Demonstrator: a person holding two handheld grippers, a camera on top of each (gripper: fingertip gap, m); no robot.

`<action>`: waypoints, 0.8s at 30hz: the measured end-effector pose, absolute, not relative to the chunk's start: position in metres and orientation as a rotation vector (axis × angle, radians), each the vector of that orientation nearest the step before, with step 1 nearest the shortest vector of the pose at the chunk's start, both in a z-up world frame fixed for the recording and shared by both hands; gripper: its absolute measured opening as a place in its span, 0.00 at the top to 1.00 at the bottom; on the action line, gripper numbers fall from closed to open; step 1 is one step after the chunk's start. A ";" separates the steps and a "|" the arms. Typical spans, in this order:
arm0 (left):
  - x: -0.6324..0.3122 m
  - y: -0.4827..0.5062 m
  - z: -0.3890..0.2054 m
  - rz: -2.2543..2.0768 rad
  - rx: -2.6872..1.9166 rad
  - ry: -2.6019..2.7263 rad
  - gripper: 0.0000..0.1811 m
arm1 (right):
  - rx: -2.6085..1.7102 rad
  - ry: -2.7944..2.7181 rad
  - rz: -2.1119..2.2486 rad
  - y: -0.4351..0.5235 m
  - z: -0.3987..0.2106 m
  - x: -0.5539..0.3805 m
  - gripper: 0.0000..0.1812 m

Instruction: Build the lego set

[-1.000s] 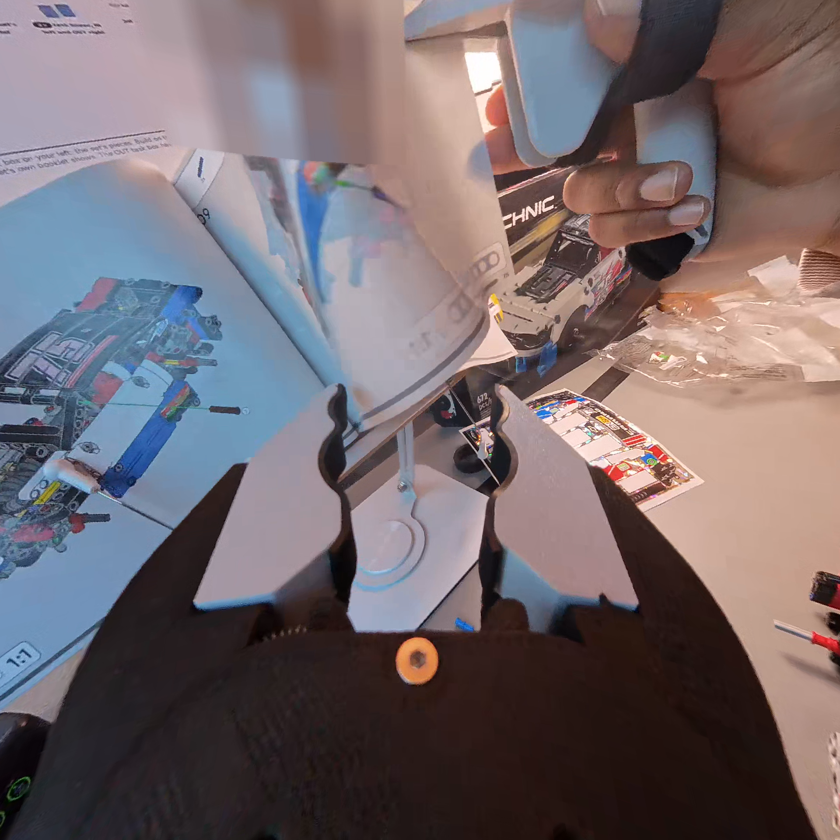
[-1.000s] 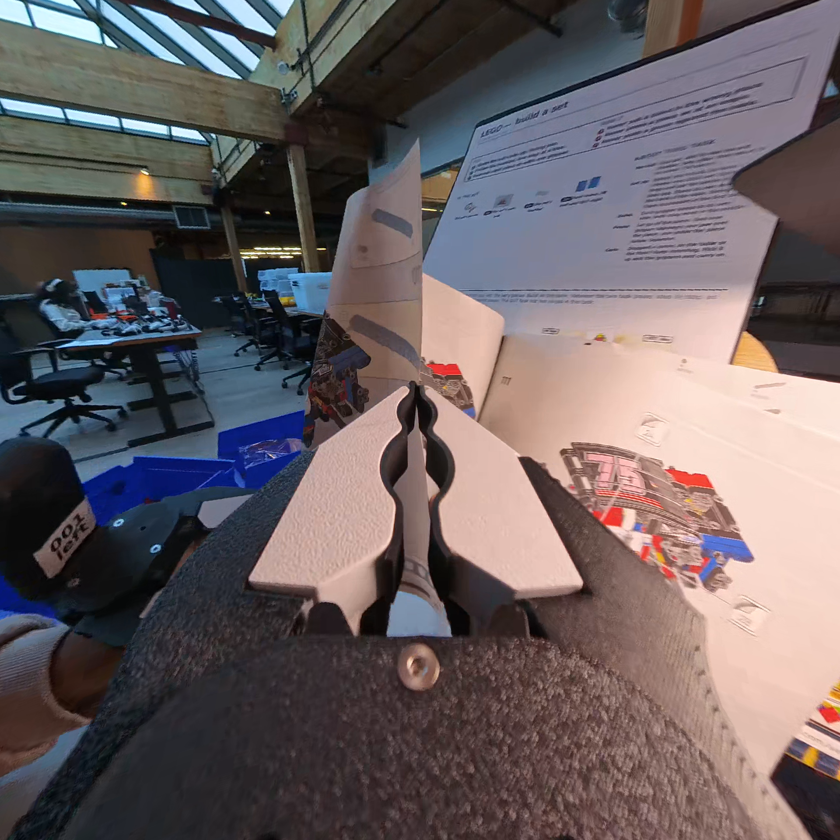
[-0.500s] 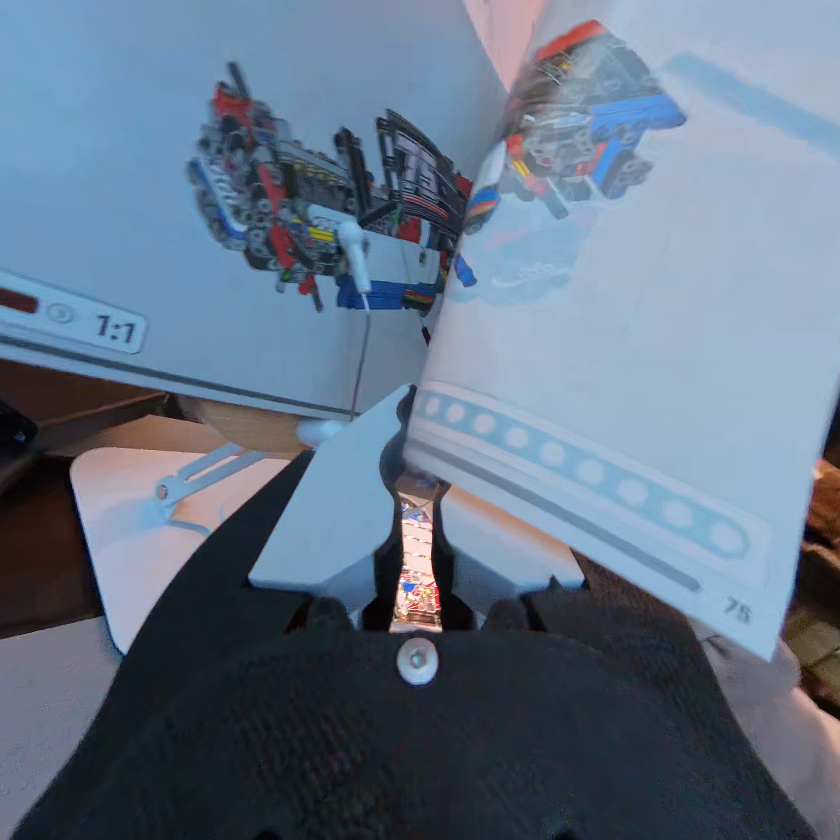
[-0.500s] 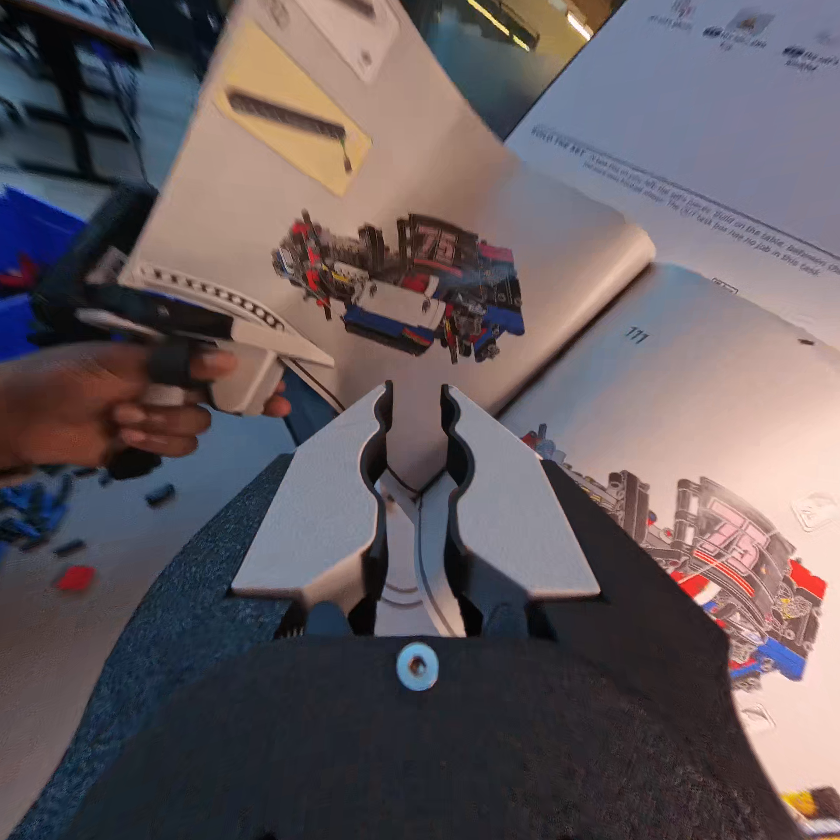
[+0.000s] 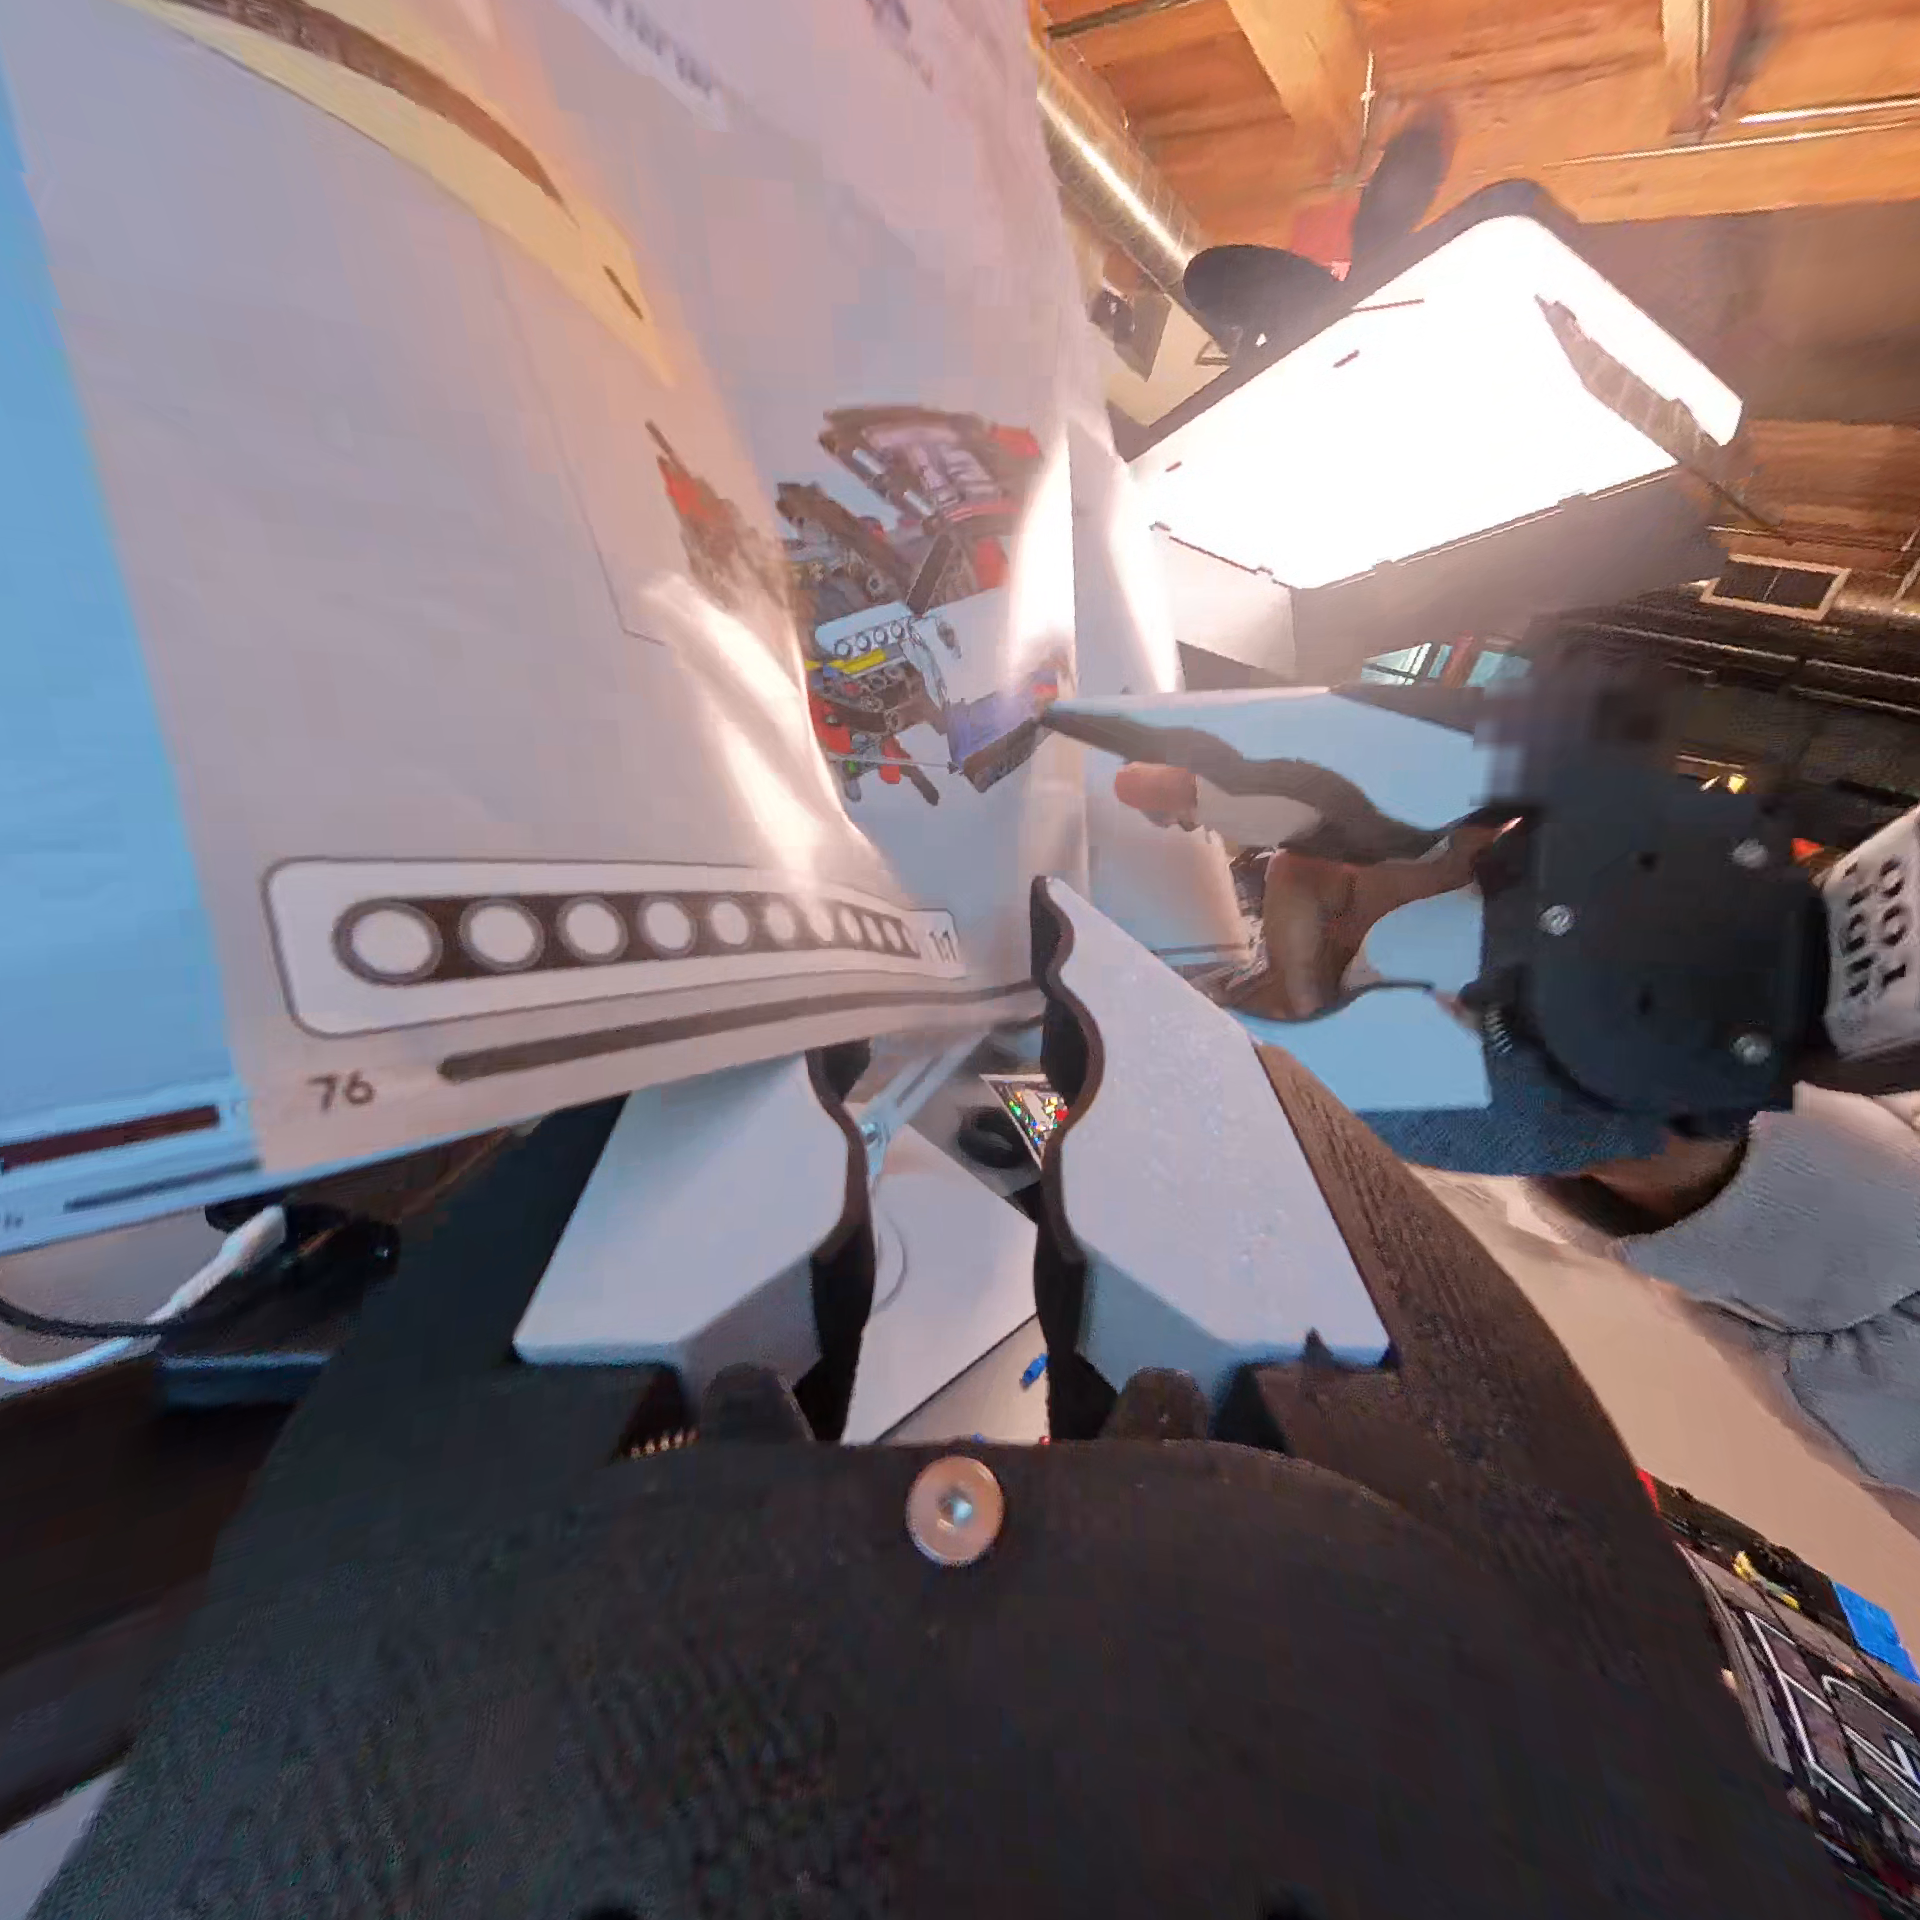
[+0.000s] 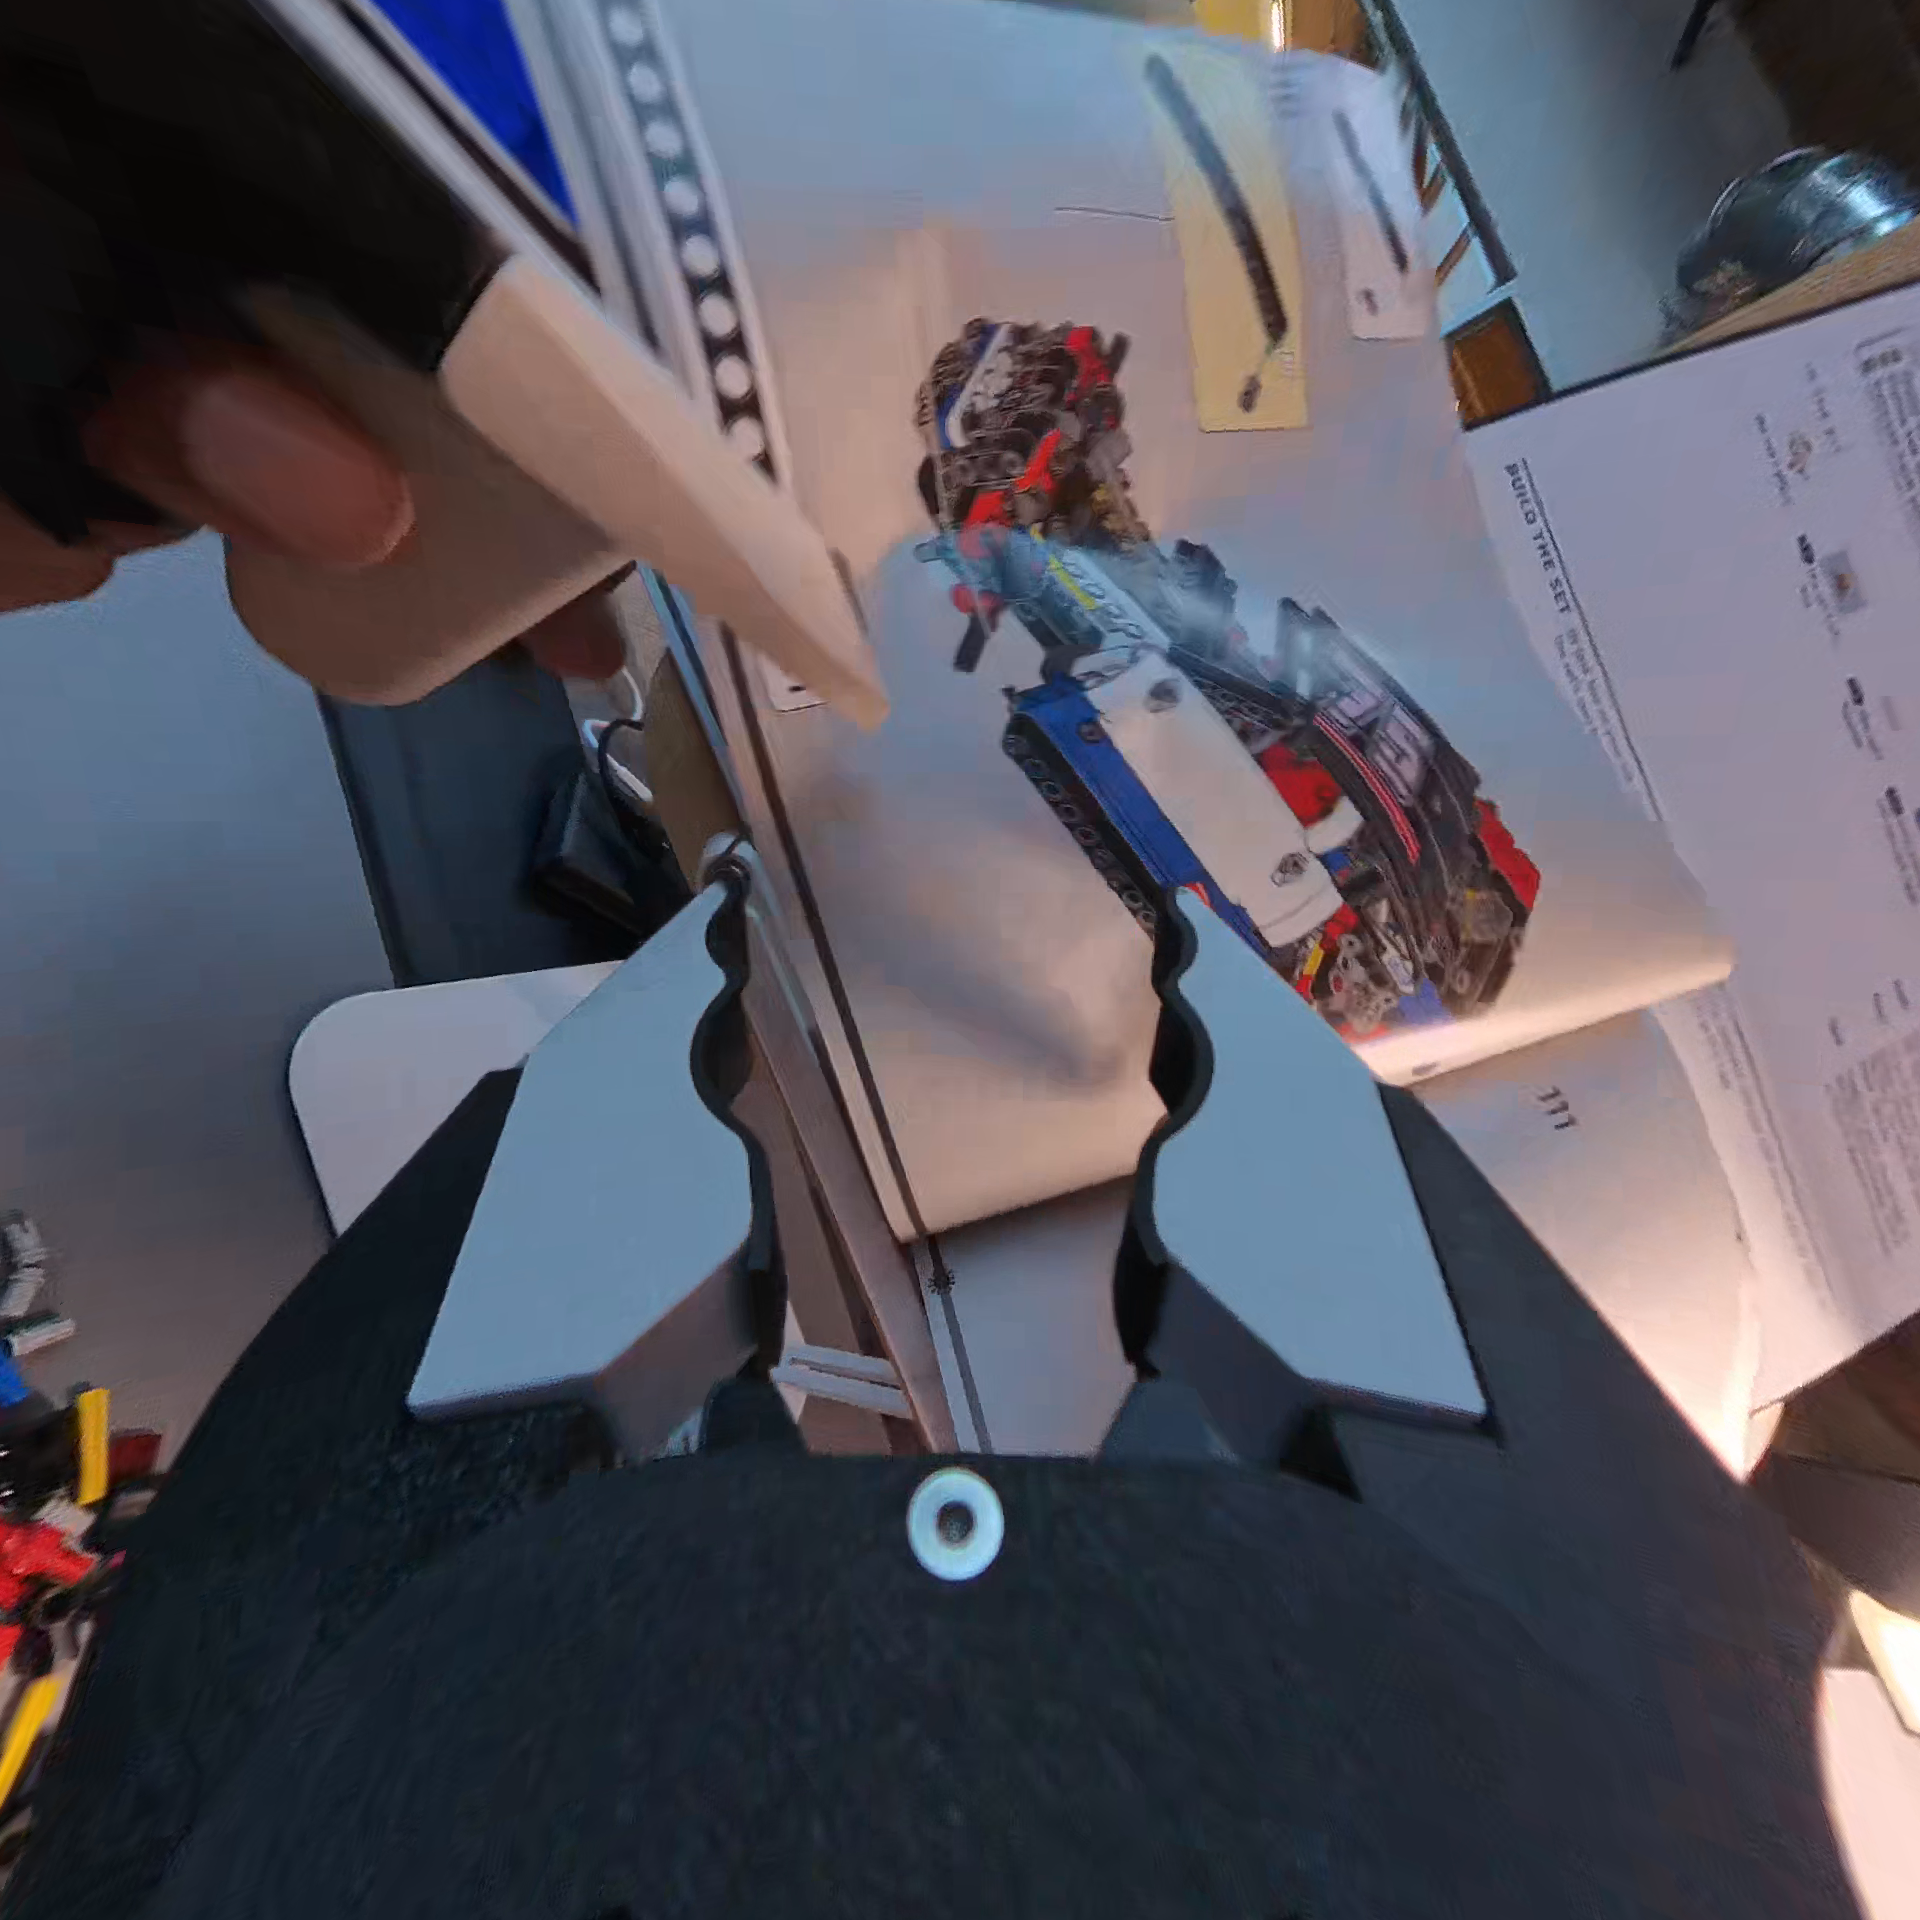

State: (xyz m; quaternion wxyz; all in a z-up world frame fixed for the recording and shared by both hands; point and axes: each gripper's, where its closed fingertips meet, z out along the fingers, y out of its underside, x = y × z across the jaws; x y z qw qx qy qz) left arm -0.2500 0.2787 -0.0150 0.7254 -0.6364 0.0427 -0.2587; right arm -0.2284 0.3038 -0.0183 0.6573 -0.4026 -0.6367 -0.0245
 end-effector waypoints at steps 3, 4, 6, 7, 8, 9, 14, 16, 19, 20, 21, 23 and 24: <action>-0.227 0.262 0.020 -0.594 -1.334 0.210 0.85 | -0.820 -1.359 -0.177 0.305 -0.004 -0.226 0.61; -0.217 0.254 0.032 -0.598 -1.307 0.272 0.82 | -0.794 -1.303 -0.186 0.305 0.007 -0.222 0.67; -0.211 0.238 0.050 -0.590 -1.229 0.341 0.77 | -0.817 -1.250 -0.137 0.308 0.017 -0.211 0.71; -0.216 0.232 0.054 -0.587 -1.192 0.343 0.75 | -0.844 -1.228 -0.093 0.311 0.021 -0.205 0.72; -0.223 0.229 0.054 -0.592 -1.169 0.337 0.73 | -0.876 -1.203 -0.051 0.314 0.024 -0.198 0.73; -0.232 0.233 0.046 -0.587 -1.190 0.304 0.74 | -0.905 -1.187 0.003 0.316 0.026 -0.193 0.73; -0.273 0.299 -0.025 -0.316 -1.552 0.062 0.82 | -0.950 -1.203 0.124 0.315 0.022 -0.196 0.77; -0.283 0.319 -0.035 -0.179 -1.633 0.010 0.84 | -0.961 -1.233 0.125 0.314 0.018 -0.207 0.77; -0.287 0.333 -0.035 -0.150 -1.631 -0.055 0.92 | -0.998 -1.314 0.079 0.315 0.003 -0.227 0.75; -0.286 0.334 -0.035 -0.204 -1.614 -0.090 0.96 | -0.997 -1.344 0.062 0.315 -0.002 -0.235 0.75; -0.286 0.333 -0.035 -0.290 -1.583 -0.146 0.99 | -0.995 -1.380 0.033 0.315 -0.009 -0.242 0.75; -0.295 0.326 -0.041 -0.460 -1.488 -0.288 0.99 | -0.972 -1.460 -0.050 0.315 -0.024 -0.255 0.74; -0.301 0.321 -0.047 -0.555 -1.436 -0.353 0.99 | -0.956 -1.499 -0.080 0.315 -0.031 -0.260 0.73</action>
